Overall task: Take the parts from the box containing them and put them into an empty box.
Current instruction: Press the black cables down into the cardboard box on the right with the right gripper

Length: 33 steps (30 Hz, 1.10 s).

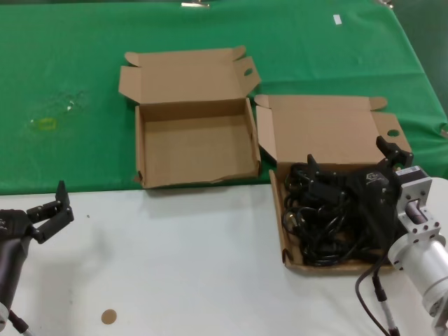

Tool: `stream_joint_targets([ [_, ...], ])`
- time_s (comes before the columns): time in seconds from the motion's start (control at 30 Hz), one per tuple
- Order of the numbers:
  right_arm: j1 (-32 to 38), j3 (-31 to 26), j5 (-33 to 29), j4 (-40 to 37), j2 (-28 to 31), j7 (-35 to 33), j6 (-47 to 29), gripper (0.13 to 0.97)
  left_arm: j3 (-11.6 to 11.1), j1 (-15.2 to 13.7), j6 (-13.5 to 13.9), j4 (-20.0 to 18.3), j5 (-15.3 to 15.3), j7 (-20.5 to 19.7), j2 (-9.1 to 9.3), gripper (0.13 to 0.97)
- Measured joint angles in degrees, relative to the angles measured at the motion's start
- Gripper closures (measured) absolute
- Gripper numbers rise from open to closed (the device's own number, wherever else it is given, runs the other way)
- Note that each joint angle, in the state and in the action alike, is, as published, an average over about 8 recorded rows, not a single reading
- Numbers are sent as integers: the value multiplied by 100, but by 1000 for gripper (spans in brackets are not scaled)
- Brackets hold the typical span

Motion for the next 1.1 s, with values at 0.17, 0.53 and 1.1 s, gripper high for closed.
stream_joint_targets([
  [0.17, 0, 0, 0, 0, 0, 0, 0, 129, 0, 0, 0, 0, 0, 0, 0, 132],
  [0.53, 0, 0, 0, 0, 0, 0, 0, 129, 0, 0, 0, 0, 0, 0, 0, 132],
  [1.1, 0, 0, 0, 0, 0, 0, 0, 129, 0, 0, 0, 0, 0, 0, 0, 145],
])
